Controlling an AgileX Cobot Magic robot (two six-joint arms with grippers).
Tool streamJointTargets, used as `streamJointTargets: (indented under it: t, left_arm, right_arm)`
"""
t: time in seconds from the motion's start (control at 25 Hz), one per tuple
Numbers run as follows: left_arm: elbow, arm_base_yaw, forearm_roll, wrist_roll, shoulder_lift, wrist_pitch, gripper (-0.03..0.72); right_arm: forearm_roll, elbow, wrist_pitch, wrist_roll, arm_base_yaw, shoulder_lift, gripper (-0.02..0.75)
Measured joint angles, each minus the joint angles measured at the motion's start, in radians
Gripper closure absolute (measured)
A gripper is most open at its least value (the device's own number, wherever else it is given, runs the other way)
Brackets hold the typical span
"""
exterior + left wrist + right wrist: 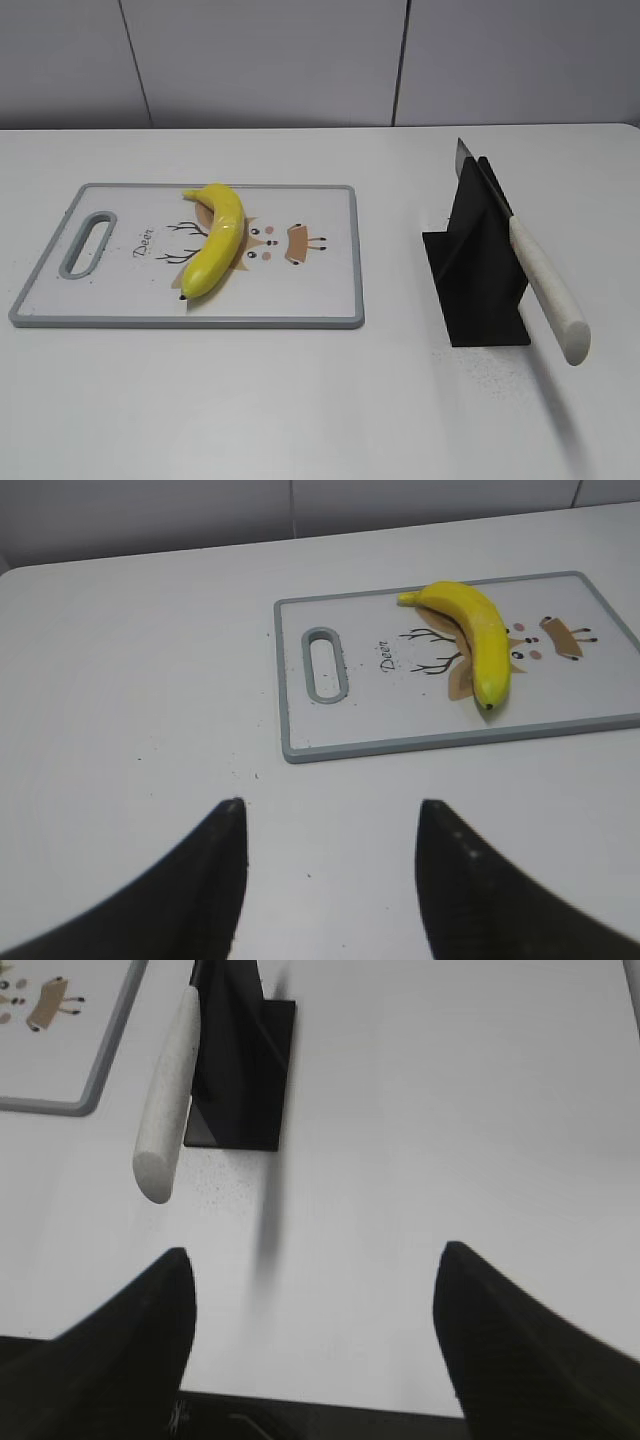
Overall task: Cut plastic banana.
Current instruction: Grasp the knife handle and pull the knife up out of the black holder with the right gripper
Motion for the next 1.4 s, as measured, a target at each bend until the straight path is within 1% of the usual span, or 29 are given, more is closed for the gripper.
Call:
streamJointTargets:
  t: [0.2,0.32,0.52,0.76,1.0,1.08,1.2,1.4]
  left_arm:
    - [0.0,0.0,0.0,0.0,0.0,0.0,0.167]
    - [0.0,0.0,0.0,0.0,0.0,0.0,0.167]
    - [0.0,0.0,0.0,0.0,0.0,0.0,0.167]
    - [0.0,0.0,0.0,0.0,0.0,0.0,0.167]
    - [0.0,0.0,0.0,0.0,0.0,0.0,0.167]
    - [0.0,0.0,0.0,0.0,0.0,0.0,0.167]
    - [0.0,0.0,0.0,0.0,0.0,0.0,0.167]
    - [0.0,0.0,0.0,0.0,0.0,0.0,0.167]
  right_arm:
    - [0.008,-0.118,0.108,0.0,0.0,0.181,0.16]
    - [0.039,-0.155,0.117,-0.011,0.009,0.26,0.16]
    - [0.049,-0.162,0.124,-0.029,0.075,0.375,0.16]
    - [0.039,-0.187,0.13,-0.032,0.178,0.533,0.16]
    - [0.037,-0.301,0.13,-0.028,0.204,0.691,0.162]
    - [0.037,-0.337,0.13,-0.016,0.204,0.741,0.174]
    - [0.042,-0.377,0.129,-0.007,0.219,0.82,0.216]
    - [0.048,-0.415,0.114,0.012,0.272,0.947,0.248]
